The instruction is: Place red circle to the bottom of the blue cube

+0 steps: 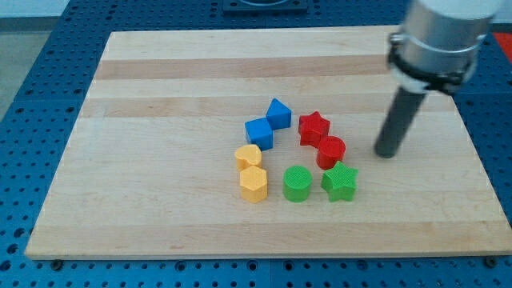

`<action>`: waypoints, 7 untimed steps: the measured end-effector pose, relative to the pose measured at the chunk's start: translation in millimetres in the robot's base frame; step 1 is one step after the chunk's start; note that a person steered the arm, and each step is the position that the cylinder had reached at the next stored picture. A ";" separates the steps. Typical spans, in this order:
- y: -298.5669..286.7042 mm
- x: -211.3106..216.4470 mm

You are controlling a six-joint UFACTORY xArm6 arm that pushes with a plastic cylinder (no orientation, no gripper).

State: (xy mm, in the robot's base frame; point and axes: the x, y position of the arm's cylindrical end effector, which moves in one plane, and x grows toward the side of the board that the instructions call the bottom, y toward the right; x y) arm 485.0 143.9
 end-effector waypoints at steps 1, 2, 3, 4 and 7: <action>-71.9 15.1; -140.9 21.5; -152.7 21.5; -105.4 21.5; 12.8 -32.0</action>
